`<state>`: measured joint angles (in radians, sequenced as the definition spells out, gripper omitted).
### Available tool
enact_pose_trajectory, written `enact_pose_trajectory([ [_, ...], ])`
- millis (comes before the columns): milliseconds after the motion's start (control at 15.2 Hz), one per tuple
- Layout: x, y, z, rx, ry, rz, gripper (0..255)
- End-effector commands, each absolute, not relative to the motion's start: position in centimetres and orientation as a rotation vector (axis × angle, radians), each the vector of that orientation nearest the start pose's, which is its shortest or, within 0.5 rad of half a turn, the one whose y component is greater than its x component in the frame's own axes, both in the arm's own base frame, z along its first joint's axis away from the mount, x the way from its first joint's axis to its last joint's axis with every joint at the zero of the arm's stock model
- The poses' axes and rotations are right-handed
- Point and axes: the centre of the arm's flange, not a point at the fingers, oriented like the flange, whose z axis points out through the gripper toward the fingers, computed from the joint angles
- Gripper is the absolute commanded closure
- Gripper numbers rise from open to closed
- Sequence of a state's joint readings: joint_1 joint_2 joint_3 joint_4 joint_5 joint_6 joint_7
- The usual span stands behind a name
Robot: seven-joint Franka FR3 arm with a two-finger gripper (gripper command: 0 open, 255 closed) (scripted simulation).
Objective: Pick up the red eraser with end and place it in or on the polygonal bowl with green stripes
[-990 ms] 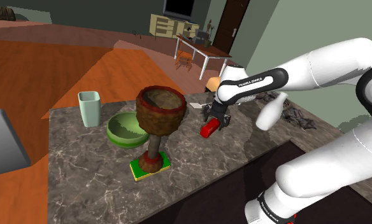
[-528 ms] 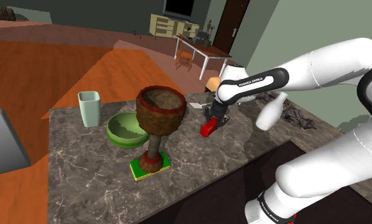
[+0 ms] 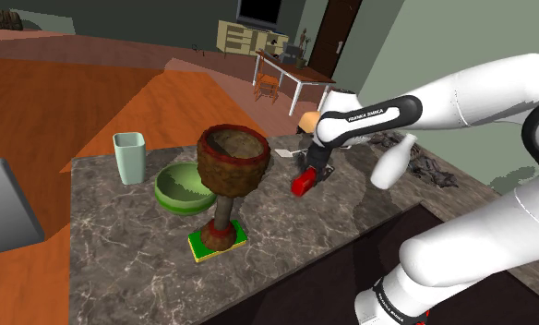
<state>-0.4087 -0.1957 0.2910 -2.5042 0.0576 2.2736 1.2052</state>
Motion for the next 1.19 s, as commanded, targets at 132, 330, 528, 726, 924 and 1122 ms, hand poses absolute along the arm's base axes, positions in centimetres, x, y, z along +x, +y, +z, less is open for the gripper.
enact_pose_trajectory([
  [132, 44.0, -5.2, 37.1, -2.460, 2.005, 0.047, 255],
  [330, 44.0, -5.2, 38.6, -2.460, 2.005, 0.047, 255],
  [528, 44.0, -5.2, 40.2, -2.460, 2.005, 0.047, 255],
  [726, 44.0, -5.2, 41.8, -2.460, 2.005, 0.047, 255],
  [924, 44.0, -5.2, 43.4, -2.460, 2.005, 0.047, 255],
  [1122, 44.0, -5.2, 45.0, -2.460, 2.005, 0.047, 255],
])
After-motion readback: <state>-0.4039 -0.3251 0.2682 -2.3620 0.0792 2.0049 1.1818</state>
